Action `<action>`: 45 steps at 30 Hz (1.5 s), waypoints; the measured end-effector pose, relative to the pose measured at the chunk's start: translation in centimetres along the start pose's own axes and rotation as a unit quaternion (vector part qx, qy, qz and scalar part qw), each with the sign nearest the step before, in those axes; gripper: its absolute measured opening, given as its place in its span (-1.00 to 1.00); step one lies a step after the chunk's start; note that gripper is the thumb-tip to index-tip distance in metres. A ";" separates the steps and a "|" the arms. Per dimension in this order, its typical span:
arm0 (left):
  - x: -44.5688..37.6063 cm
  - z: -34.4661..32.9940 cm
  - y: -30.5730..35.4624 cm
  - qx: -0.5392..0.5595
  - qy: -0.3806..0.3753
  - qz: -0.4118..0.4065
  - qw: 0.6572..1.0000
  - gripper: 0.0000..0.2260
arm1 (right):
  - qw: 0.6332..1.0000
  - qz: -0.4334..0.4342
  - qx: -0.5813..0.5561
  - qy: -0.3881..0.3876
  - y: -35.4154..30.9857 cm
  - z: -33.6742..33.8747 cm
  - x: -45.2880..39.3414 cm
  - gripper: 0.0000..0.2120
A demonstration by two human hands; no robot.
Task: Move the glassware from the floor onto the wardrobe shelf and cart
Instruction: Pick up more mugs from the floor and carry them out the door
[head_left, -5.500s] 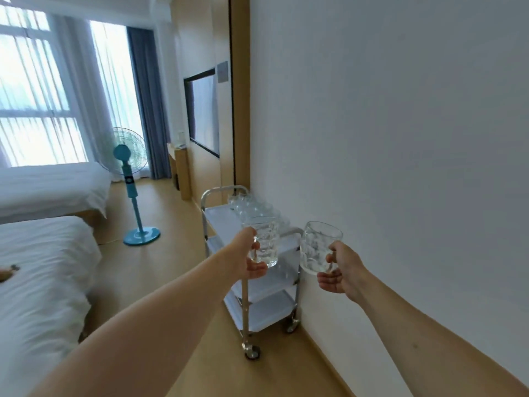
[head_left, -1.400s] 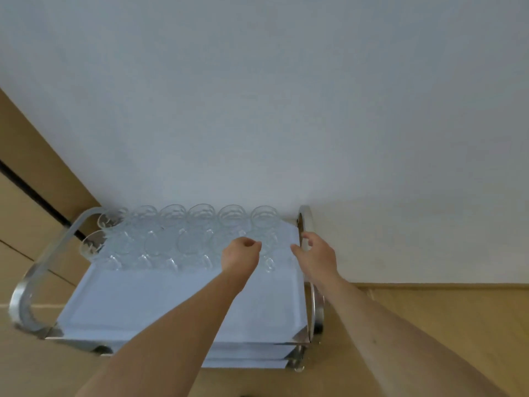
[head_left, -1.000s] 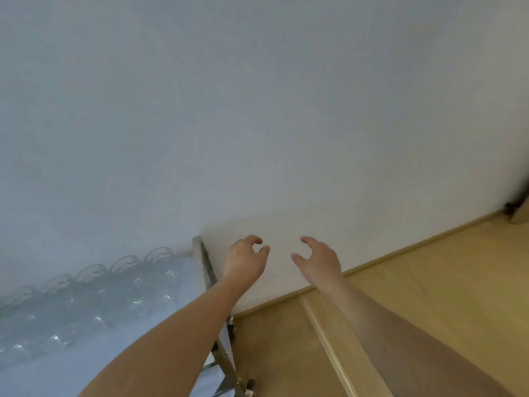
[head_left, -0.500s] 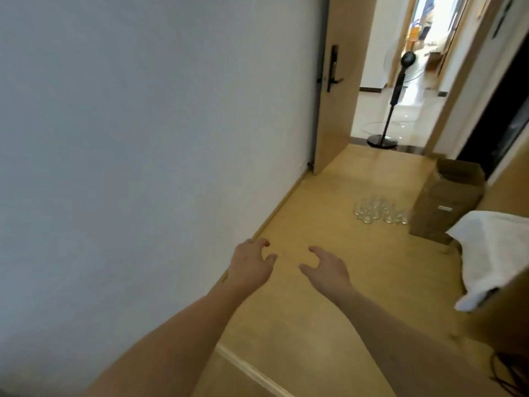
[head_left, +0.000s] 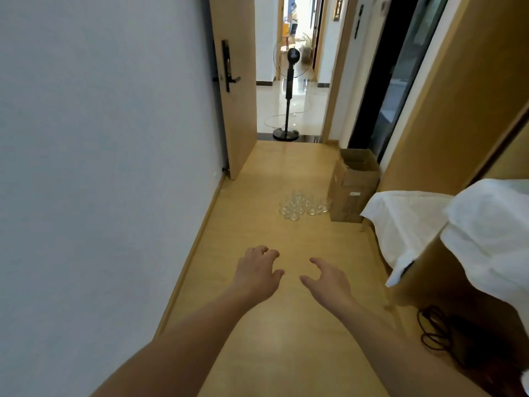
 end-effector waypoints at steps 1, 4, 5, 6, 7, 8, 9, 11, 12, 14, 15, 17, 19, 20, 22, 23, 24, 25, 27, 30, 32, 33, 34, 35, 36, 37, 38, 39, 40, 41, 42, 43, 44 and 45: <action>-1.4 0.1 -0.5 0.000 -0.002 -0.011 1.000 -0.56 | 1.000 -0.012 0.002 0.000 -0.1 -0.3 -0.9 -0.42; -4.9 -0.2 -1.8 0.004 -0.014 -0.031 0.999 -0.56 | 0.999 -0.045 0.002 -0.002 -0.5 -1.3 -3.1 -0.41; -5.8 -0.5 -2.2 0.007 -0.023 -0.029 0.999 -0.56 | 0.999 -0.052 -0.001 -0.005 -0.6 -1.6 -3.7 -0.41; -6.6 -0.8 -2.6 0.008 -0.032 -0.028 0.999 -0.56 | 0.998 -0.057 -0.003 -0.006 -0.8 -1.8 -4.3 -0.42; -7.4 -1.1 -2.8 0.007 -0.041 -0.029 0.999 -0.56 | 0.998 -0.062 -0.003 -0.007 -0.9 -1.9 -5.0 -0.42; -8.2 -1.4 -3.0 0.006 -0.049 -0.029 0.998 -0.56 | 0.998 -0.068 -0.004 -0.008 -1.0 -2.0 -5.9 -0.42; -9.3 -1.6 -3.1 0.004 -0.055 -0.032 0.998 -0.56 | 0.997 -0.073 -0.005 -0.006 -1.1 -2.0 -6.9 -0.42; -11.7 -1.9 -3.3 0.001 -0.057 -0.035 0.998 -0.56 | 0.997 -0.077 -0.009 -0.005 -1.5 -2.0 -9.4 -0.42; -13.2 -1.9 -3.4 0.000 -0.055 -0.034 0.998 -0.56 | 0.997 -0.076 -0.009 -0.005 -1.7 -2.1 -10.8 -0.42; -16.2 -2.2 -3.6 0.003 -0.049 -0.028 0.998 -0.56 | 0.997 -0.071 -0.009 -0.006 -2.1 -2.3 -13.6 -0.41; -17.7 -2.2 -3.6 0.004 -0.045 -0.026 0.999 -0.56 | 0.998 -0.068 -0.010 -0.006 -2.2 -2.3 -15.2 -0.41; -20.8 -2.4 -3.4 0.002 -0.041 -0.023 0.999 -0.56 | 0.998 -0.064 -0.021 -0.001 -2.5 -2.1 -18.7 -0.42; -24.1 -2.6 -3.0 -0.002 -0.041 -0.016 0.999 -0.56 | 0.998 -0.054 -0.031 0.002 -2.7 -1.5 -22.6 -0.42; -25.7 -2.8 -2.8 -0.004 -0.045 -0.009 0.999 -0.55 | 0.998 -0.050 -0.035 0.000 -2.8 -1.3 -24.5 -0.42; -28.6 -3.1 -2.4 -0.008 -0.052 0.006 0.999 -0.55 | 0.998 -0.051 -0.046 -0.004 -2.7 -0.8 -27.7 -0.42; -30.1 -3.2 -2.1 -0.011 -0.053 0.012 0.998 -0.55 | 0.997 -0.054 -0.052 -0.006 -2.6 -0.5 -29.2 -0.42; -31.6 -3.3 -1.8 -0.010 -0.053 0.019 0.998 -0.55 | 0.997 -0.057 -0.055 -0.007 -2.5 -0.2 -30.6 -0.41; -33.1 -3.4 -1.5 -0.007 -0.050 0.026 0.998 -0.55 | 0.997 -0.058 -0.056 -0.008 -2.3 0.2 -32.1 -0.41; -36.1 -3.5 -0.8 0.005 -0.043 0.042 0.998 -0.55 | 0.997 -0.056 -0.053 -0.011 -2.0 1.1 -35.3 -0.42; -39.6 -4.5 0.1 0.023 -0.047 0.068 0.996 -0.55 | 0.996 -0.056 -0.058 -0.024 -1.1 2.0 -39.4 -0.42; -41.3 -5.2 0.6 0.030 -0.059 0.079 0.995 -0.55 | 0.996 -0.062 -0.063 -0.031 -0.7 2.2 -41.4 -0.43; -42.1 -5.5 0.8 0.032 -0.064 0.081 0.994 -0.55 | 0.995 -0.065 -0.066 -0.035 -0.7 2.2 -42.3 -0.43; -43.0 -5.7 1.0 0.032 -0.068 0.080 0.994 -0.55 | 0.995 -0.066 -0.070 -0.038 -0.7 2.3 -43.2 -0.44; -44.0 -5.9 1.2 0.032 -0.070 0.079 0.994 -0.55 | 0.994 -0.067 -0.073 -0.040 -0.8 2.3 -44.1 -0.44; -45.1 -6.0 1.3 0.032 -0.070 0.079 0.994 -0.55 | 0.994 -0.068 -0.077 -0.040 -0.8 2.3 -45.2 -0.44; -46.2 -6.1 1.4 0.031 -0.071 0.078 0.994 -0.55 | 0.993 -0.069 -0.081 -0.041 -0.9 2.3 -46.2 -0.44; -47.2 -6.3 1.4 0.029 -0.074 0.078 0.994 -0.55 | 0.993 -0.071 -0.084 -0.042 -1.0 2.2 -47.2 -0.44; -48.3 -6.5 1.4 0.027 -0.079 0.075 0.994 -0.54 | 0.993 -0.072 -0.087 -0.042 -1.2 2.1 -48.2 -0.44; -49.4 -6.7 1.3 0.025 -0.084 0.072 0.994 -0.54 | 0.992 -0.076 -0.087 -0.043 -1.4 1.9 -49.1 -0.44; -50.6 -6.9 1.1 0.023 -0.089 0.070 0.993 -0.54 | 0.992 -0.082 -0.088 -0.044 -1.6 1.7 -50.1 -0.44; -51.8 -7.1 0.8 0.024 -0.093 0.069 0.993 -0.54 | 0.991 -0.088 -0.090 -0.045 -1.8 1.5 -51.1 -0.44; -53.1 -7.2 0.5 0.025 -0.096 0.067 0.993 -0.54 | 0.990 -0.096 -0.093 -0.046 -2.1 1.2 -52.2 -0.44; -54.5 -7.4 0.2 0.027 -0.097 0.064 0.993 -0.54 | 0.989 -0.103 -0.095 -0.047 -2.3 1.0 -53.3 -0.44; -56.0 -7.6 -0.1 0.027 -0.097 0.059 0.993 -0.54 | 0.989 -0.108 -0.093 -0.047 -2.5 0.7 -54.5 -0.44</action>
Point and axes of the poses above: each hand's wrist, its own x-axis away from the middle knuckle, its own z-axis out of the back of the hand, y = z × x, the point moved 6 cm from there along -x, towards the middle knuckle, and after that the axes turned 5 degrees about y, right-handed, at the moved point
